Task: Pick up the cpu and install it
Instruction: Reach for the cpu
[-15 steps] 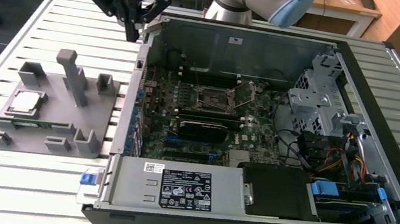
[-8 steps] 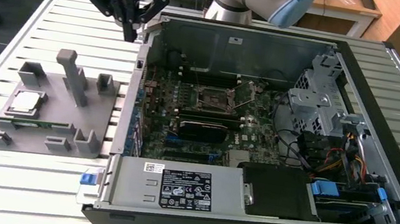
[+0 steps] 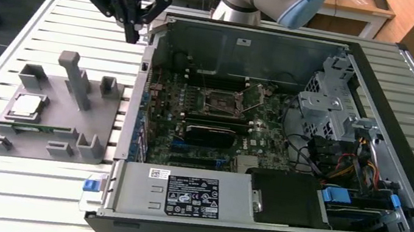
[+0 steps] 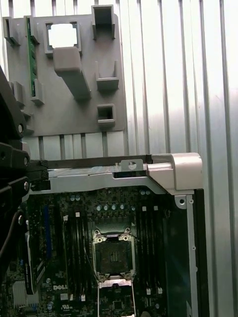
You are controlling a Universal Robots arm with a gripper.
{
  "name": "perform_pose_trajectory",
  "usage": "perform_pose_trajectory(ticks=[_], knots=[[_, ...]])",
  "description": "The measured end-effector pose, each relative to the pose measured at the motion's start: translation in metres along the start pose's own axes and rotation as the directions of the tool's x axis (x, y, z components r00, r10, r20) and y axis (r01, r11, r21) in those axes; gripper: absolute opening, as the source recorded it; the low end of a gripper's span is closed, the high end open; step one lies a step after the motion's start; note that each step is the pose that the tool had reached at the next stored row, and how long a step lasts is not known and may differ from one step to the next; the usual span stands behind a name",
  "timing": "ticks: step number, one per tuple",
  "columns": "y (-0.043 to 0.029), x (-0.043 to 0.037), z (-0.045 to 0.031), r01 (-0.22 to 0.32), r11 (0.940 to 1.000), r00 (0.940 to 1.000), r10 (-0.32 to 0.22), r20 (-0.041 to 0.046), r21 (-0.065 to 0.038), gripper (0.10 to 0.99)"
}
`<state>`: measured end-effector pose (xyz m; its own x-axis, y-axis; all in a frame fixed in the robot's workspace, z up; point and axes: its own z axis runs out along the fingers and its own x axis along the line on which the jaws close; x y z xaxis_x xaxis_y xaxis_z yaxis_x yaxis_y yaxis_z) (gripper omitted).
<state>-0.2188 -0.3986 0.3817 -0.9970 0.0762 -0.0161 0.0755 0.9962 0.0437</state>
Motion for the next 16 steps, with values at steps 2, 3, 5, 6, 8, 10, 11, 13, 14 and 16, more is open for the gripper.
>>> perform_pose_trajectory(ticks=[2,3,5,6,8,10,11,13,14,16], knots=[[-0.0001,0.0011,0.0001,0.000,1.0000,1.0000,0.000,0.0000,0.000,0.106],[-0.0001,0.0017,0.0002,0.000,1.0000,1.0000,0.000,0.0000,0.000,0.106],[-0.0002,0.0027,0.0004,0.000,1.0000,1.0000,0.000,0.0000,0.000,0.106],[-0.0003,0.0032,0.0004,0.000,1.0000,1.0000,0.000,0.0000,0.000,0.106],[-0.0003,0.0043,0.0006,0.000,1.0000,1.0000,0.000,0.0000,0.000,0.106],[-0.0004,0.0053,0.0007,0.000,1.0000,1.0000,0.000,0.0000,0.000,0.106],[-0.0005,0.0060,0.0008,0.000,1.0000,1.0000,0.000,-0.0001,0.000,0.106],[-0.0006,0.0075,0.0009,0.000,1.0000,1.0000,0.000,-0.0001,0.000,0.106],[-0.0007,0.0084,0.0010,0.000,1.0000,1.0000,0.000,0.0000,0.000,0.106],[-0.0008,0.0104,0.0011,0.000,1.0000,1.0000,0.000,0.0000,0.000,0.106]])
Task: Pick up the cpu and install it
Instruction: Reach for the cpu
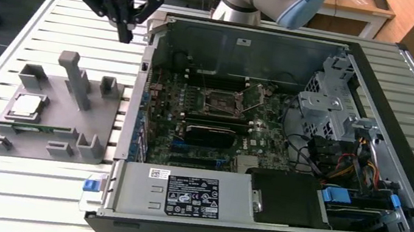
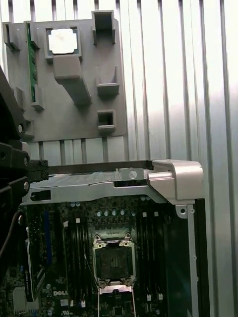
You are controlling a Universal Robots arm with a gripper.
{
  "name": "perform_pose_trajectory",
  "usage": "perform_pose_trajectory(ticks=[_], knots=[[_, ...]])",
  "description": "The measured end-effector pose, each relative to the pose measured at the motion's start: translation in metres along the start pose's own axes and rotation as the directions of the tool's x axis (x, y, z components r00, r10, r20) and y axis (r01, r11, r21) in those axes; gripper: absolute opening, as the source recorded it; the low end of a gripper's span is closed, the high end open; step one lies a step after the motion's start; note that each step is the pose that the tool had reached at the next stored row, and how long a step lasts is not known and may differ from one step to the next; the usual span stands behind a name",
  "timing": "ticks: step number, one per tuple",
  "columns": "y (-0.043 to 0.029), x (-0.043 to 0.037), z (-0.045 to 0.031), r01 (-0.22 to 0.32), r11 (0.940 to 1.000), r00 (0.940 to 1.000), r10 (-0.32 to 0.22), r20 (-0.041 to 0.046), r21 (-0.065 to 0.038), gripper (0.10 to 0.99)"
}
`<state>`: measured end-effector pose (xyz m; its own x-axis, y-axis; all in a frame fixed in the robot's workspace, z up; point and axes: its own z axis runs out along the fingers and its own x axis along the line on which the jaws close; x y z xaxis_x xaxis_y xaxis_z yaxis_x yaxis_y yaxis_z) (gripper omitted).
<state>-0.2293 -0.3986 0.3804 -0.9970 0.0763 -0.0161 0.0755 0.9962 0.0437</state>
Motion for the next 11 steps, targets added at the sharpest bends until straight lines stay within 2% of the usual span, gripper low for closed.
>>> perform_pose_trajectory(ticks=[4,11], knots=[[-0.0005,0.0068,0.0001,0.000,1.0000,1.0000,0.000,0.0000,0.000,0.106],[-0.0018,0.0241,0.0003,0.000,1.0000,1.0000,0.000,-0.0001,0.000,0.106]])
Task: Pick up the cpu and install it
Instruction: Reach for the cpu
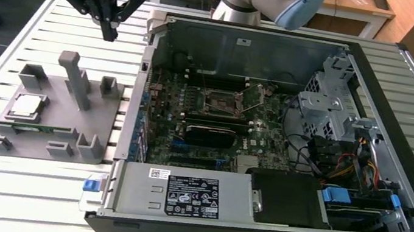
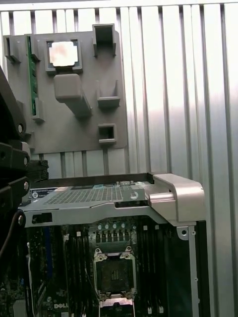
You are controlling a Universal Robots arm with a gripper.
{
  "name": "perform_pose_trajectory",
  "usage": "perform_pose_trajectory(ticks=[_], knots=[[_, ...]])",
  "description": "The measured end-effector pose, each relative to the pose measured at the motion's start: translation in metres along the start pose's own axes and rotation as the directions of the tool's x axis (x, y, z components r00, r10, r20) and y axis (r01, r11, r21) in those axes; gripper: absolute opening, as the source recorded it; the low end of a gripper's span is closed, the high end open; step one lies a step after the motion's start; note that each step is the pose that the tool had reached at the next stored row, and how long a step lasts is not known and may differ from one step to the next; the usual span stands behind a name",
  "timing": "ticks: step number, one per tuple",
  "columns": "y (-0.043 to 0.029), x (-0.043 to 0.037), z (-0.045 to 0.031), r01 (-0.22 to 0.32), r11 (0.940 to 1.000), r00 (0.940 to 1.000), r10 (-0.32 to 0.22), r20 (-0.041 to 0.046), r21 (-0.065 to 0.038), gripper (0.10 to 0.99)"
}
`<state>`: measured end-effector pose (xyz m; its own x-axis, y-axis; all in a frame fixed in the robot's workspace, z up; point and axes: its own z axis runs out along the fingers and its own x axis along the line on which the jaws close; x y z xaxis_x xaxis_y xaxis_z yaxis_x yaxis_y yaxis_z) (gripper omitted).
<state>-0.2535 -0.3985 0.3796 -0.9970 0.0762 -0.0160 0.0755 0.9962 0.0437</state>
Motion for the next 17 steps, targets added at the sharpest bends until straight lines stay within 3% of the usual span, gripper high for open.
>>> perform_pose_trajectory(ticks=[9,17], knots=[[-0.0015,0.0259,0.0007,0.000,1.0000,1.0000,0.000,0.0001,0.000,0.106],[-0.0030,0.0537,0.0014,0.000,1.0000,1.0000,0.000,0.0000,0.000,0.106]])
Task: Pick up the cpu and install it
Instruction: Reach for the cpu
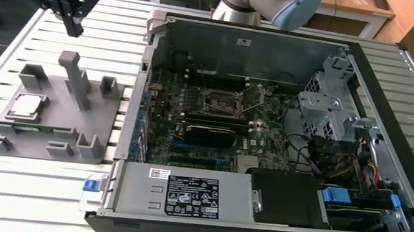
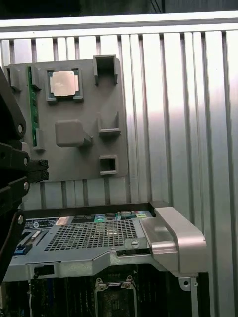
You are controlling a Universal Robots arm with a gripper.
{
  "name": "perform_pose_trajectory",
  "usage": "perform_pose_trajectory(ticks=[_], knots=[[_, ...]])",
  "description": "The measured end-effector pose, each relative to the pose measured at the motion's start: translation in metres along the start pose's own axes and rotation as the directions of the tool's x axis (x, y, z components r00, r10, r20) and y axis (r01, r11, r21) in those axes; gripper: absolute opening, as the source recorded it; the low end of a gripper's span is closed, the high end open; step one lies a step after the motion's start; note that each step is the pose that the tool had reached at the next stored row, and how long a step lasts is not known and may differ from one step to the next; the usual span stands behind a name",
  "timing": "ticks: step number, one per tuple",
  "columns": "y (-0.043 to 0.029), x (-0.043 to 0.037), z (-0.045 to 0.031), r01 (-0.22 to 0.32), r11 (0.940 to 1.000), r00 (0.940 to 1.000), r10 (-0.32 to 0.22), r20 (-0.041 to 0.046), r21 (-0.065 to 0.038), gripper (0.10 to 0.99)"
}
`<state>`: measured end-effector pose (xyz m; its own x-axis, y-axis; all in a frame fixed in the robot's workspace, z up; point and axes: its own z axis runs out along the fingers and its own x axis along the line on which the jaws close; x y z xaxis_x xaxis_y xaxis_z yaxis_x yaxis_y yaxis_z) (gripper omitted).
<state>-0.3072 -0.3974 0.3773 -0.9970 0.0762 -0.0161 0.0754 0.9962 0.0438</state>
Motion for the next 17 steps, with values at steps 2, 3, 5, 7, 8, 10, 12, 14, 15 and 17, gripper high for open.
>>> perform_pose_trajectory(ticks=[2,3,5,7,8,10,12,14,15,17], knots=[[-0.0004,0.0056,0.0001,0.000,1.0000,1.0000,0.000,-0.0001,0.000,0.106],[-0.0005,0.0081,0.0002,0.000,1.0000,1.0000,0.000,-0.0002,0.000,0.106],[-0.0008,0.0129,0.0003,0.000,1.0000,1.0000,0.000,-0.0005,0.000,0.106],[-0.0011,0.0173,0.0005,0.000,1.0000,1.0000,0.000,-0.0006,0.000,0.106],[-0.0012,0.0196,0.0005,0.000,1.0000,1.0000,0.000,-0.0008,0.000,0.106],[-0.0015,0.0243,0.0007,0.000,1.0000,1.0000,0.000,-0.0012,0.000,0.106],[-0.0016,0.0294,0.0009,0.000,1.0000,1.0000,0.000,-0.0016,0.000,0.106],[-0.0018,0.0344,0.0010,0.000,1.0000,1.0000,0.000,-0.0021,0.000,0.106],[-0.0020,0.0369,0.0012,0.000,1.0000,1.0000,0.000,-0.0023,0.000,0.106],[-0.0022,0.0425,0.0014,0.000,1.0000,1.0000,0.000,-0.0031,0.000,0.106]])
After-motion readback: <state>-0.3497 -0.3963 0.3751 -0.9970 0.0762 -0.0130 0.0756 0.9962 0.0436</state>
